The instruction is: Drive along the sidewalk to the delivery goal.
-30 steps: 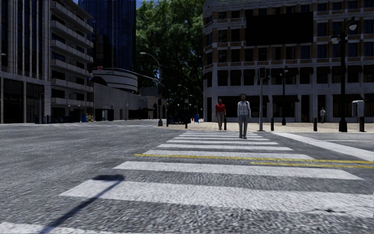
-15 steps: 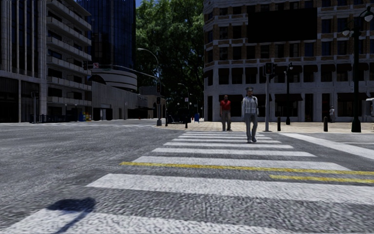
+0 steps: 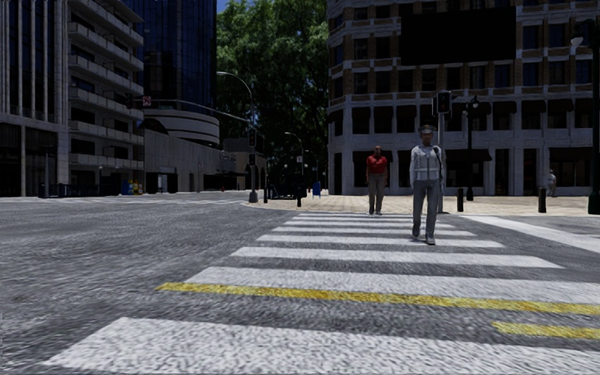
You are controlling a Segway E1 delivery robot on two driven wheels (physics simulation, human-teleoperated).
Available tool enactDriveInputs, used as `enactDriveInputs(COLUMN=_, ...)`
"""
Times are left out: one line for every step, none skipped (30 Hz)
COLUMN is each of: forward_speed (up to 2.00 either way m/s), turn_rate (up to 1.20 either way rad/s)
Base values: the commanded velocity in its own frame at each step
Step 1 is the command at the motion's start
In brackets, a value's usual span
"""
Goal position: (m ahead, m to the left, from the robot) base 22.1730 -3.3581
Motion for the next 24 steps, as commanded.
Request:
enactDriveInputs(forward_speed=1.56, turn_rate=0.00)
enactDriveInputs(forward_speed=1.56, turn_rate=0.00)
enactDriveInputs(forward_speed=1.56, turn_rate=0.00)
enactDriveInputs(forward_speed=1.56, turn_rate=0.00)
enactDriveInputs(forward_speed=1.56, turn_rate=0.00)
enactDriveInputs(forward_speed=1.56, turn_rate=0.00)
enactDriveInputs(forward_speed=1.56, turn_rate=0.00)
enactDriveInputs(forward_speed=1.56, turn_rate=0.00)
enactDriveInputs(forward_speed=1.56, turn_rate=0.01)
enactDriveInputs(forward_speed=1.56, turn_rate=0.01)
enactDriveInputs(forward_speed=1.56, turn_rate=0.01)
enactDriveInputs(forward_speed=1.56, turn_rate=0.01)
enactDriveInputs(forward_speed=1.56, turn_rate=0.00)
enactDriveInputs(forward_speed=1.56, turn_rate=0.00)
enactDriveInputs(forward_speed=1.56, turn_rate=0.00)
enactDriveInputs(forward_speed=1.56, turn_rate=0.00)
enactDriveInputs(forward_speed=1.56, turn_rate=0.00)
enactDriveInputs(forward_speed=1.56, turn_rate=0.00)
enactDriveInputs(forward_speed=1.56, turn_rate=0.00)
enactDriveInputs(forward_speed=1.56, turn_rate=0.00)
enactDriveInputs(forward_speed=1.56, turn_rate=0.00)
enactDriveInputs(forward_speed=1.56, turn_rate=0.00)
enactDriveInputs(forward_speed=1.56, turn_rate=0.00)
enactDriveInputs(forward_speed=1.56, turn_rate=0.00)
